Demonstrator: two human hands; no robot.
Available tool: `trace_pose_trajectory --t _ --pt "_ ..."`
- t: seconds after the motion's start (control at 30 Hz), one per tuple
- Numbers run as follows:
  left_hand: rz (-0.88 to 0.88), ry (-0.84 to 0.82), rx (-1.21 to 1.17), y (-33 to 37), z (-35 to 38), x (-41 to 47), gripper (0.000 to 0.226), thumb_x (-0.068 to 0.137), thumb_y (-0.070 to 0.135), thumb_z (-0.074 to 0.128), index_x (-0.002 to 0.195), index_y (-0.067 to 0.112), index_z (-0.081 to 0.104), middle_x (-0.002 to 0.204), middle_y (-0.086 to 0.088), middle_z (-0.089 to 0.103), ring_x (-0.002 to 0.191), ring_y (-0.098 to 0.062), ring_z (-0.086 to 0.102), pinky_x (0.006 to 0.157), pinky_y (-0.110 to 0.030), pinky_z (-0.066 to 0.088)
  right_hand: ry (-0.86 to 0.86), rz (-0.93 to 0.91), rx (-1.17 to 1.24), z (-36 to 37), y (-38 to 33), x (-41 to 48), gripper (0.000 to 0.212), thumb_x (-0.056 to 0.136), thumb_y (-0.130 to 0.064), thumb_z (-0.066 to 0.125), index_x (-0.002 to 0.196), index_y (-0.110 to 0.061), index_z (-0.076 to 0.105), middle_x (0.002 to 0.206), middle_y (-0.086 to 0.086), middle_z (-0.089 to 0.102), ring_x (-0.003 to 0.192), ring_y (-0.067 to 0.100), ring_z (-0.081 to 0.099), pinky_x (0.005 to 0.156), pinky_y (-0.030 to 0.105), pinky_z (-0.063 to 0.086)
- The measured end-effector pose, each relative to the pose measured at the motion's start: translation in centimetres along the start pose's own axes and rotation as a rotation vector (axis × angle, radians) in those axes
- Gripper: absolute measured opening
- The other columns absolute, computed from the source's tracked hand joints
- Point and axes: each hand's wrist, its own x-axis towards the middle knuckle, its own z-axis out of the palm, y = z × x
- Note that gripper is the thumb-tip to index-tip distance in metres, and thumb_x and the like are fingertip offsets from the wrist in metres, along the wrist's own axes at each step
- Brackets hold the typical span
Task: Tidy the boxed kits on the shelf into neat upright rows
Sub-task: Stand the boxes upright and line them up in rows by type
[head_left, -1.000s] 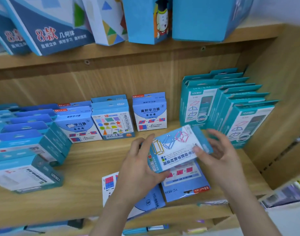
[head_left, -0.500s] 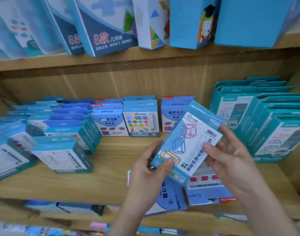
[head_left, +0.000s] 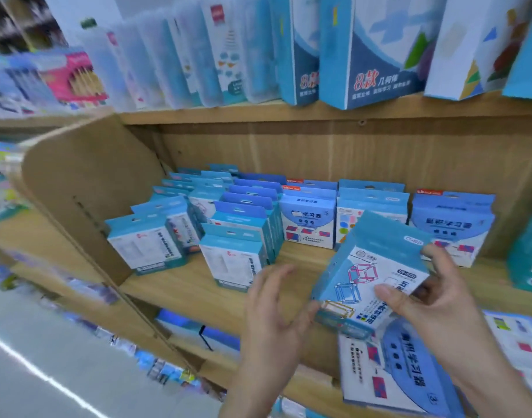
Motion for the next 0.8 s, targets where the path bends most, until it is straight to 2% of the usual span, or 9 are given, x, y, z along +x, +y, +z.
trace_pose_trajectory --t 0.13,0.23,0.33,0.37,0.43,0.5,0.57,0.7,0.8 --pt "0.148 0.156 0.375 -3.6 -6.2 4.1 0.077 0.069 0.012 0.080 0.134 0.030 0.043 0.142 0.003 0.034 0.132 -0.014 0.030 0.108 -0.031 0.026 0.061 -0.015 -0.115 3.8 -0.3 1.5 0.053 0.078 -0.001 0.072 0.113 -0.033 0.049 0.091 -0.017 0.072 0.082 0.001 0.068 0.065 0.019 0.053" --pt "0.077 0.044 0.533 -6.2 -10.2 8.1 0.094 0.069 0.019 0.081 0.144 0.033 0.026 0.150 0.001 0.025 0.135 -0.019 0.023 0.110 -0.040 0.025 0.100 -0.021 -0.183 6.1 0.2 2.2 0.054 0.079 0.002 0.071 0.111 -0.036 0.048 0.097 -0.012 0.071 0.087 0.001 0.067 0.071 0.018 0.053" --pt "-0.084 -0.223 0.227 -8.4 -11.6 10.1 0.090 0.076 0.015 0.077 0.141 0.044 0.022 0.137 0.005 0.043 0.109 -0.003 0.051 0.093 -0.031 0.048 0.121 0.021 -0.259 8.3 0.8 2.3 0.059 0.080 -0.003 0.072 0.123 -0.030 0.044 0.105 -0.011 0.068 0.095 0.005 0.065 0.082 0.030 0.049" --pt "-0.118 -0.261 0.121 -8.9 -11.7 10.0 0.084 0.078 0.011 0.075 0.135 0.050 0.027 0.128 0.006 0.051 0.099 -0.004 0.057 0.083 -0.031 0.053 0.127 0.034 -0.287 8.9 1.0 2.3 0.059 0.080 -0.004 0.072 0.123 -0.031 0.042 0.105 -0.012 0.067 0.097 0.007 0.064 0.082 0.030 0.049" --pt "-0.104 -0.231 0.052 -10.1 -11.5 9.4 0.075 0.080 0.007 0.072 0.117 0.058 0.033 0.115 0.010 0.057 0.098 -0.007 0.061 0.075 -0.023 0.054 0.161 0.031 -0.364 9.9 1.3 2.5 0.058 0.081 -0.008 0.073 0.119 -0.036 0.041 0.104 -0.013 0.065 0.097 0.011 0.063 0.082 0.034 0.048" --pt "-0.044 -0.201 0.062 -11.0 -11.2 8.6 0.070 0.081 0.006 0.071 0.110 0.059 0.034 0.111 0.012 0.060 0.102 -0.007 0.058 0.078 -0.023 0.053 0.195 0.027 -0.413 10.5 1.5 2.7 0.056 0.081 -0.010 0.073 0.116 -0.038 0.040 0.100 -0.015 0.064 0.092 0.012 0.062 0.078 0.034 0.046" --pt "0.001 -0.211 0.062 -11.5 -11.0 8.0 0.067 0.081 0.008 0.071 0.113 0.055 0.035 0.108 0.013 0.061 0.098 -0.007 0.058 0.079 -0.035 0.054 0.221 0.030 -0.429 10.9 1.8 2.9 0.054 0.081 -0.009 0.072 0.115 -0.037 0.040 0.095 -0.019 0.061 0.090 0.013 0.063 0.074 0.032 0.045" --pt "0.044 -0.227 0.062 -12.1 -11.0 8.1 0.067 0.084 0.010 0.067 0.123 0.053 0.034 0.111 0.011 0.060 0.095 -0.002 0.057 0.078 -0.037 0.053 0.329 0.002 -0.432 11.4 1.4 3.1 0.060 0.080 -0.008 0.073 0.123 -0.033 0.040 0.100 -0.010 0.065 0.098 0.020 0.064 0.081 0.038 0.050" --pt "0.046 -0.218 0.053 -12.1 -10.4 8.8 0.069 0.085 0.013 0.067 0.128 0.054 0.031 0.116 0.009 0.060 0.098 -0.002 0.056 0.080 -0.034 0.054 0.423 -0.201 -0.476 12.0 -1.9 3.2 0.076 0.078 -0.001 0.073 0.122 -0.051 0.035 0.108 -0.001 0.065 0.093 0.013 0.065 0.082 0.029 0.053"
